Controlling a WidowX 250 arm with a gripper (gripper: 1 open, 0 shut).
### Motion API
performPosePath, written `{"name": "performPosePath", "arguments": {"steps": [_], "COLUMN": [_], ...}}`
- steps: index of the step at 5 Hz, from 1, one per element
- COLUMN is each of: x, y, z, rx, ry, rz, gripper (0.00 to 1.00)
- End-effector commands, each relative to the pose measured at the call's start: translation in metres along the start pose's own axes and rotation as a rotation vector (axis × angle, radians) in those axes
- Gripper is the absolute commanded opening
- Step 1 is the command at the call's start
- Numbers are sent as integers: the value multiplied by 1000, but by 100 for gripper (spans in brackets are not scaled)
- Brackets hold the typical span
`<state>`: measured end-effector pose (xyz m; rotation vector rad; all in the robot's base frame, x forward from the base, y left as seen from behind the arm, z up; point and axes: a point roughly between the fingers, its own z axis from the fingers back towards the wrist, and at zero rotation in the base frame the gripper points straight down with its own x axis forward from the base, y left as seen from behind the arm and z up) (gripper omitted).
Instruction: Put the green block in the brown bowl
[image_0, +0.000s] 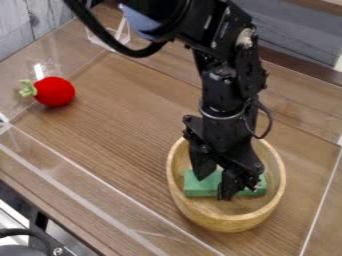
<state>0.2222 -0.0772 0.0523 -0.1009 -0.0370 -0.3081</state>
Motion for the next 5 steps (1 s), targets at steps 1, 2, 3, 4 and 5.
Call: {"name": "performPosePath", "arguments": {"steps": [1,2,3,4,5], "x": [6,6,6,7,7], "y": [-3,-1,1,2,4], "z": [11,10,9,8,7], "rx": [13,21,26,31,36], "ry": [-58,-67,-76,-82,-88], "rz": [-26,-31,-35,-39,-41], "gripper": [100,100,100,100,100]}}
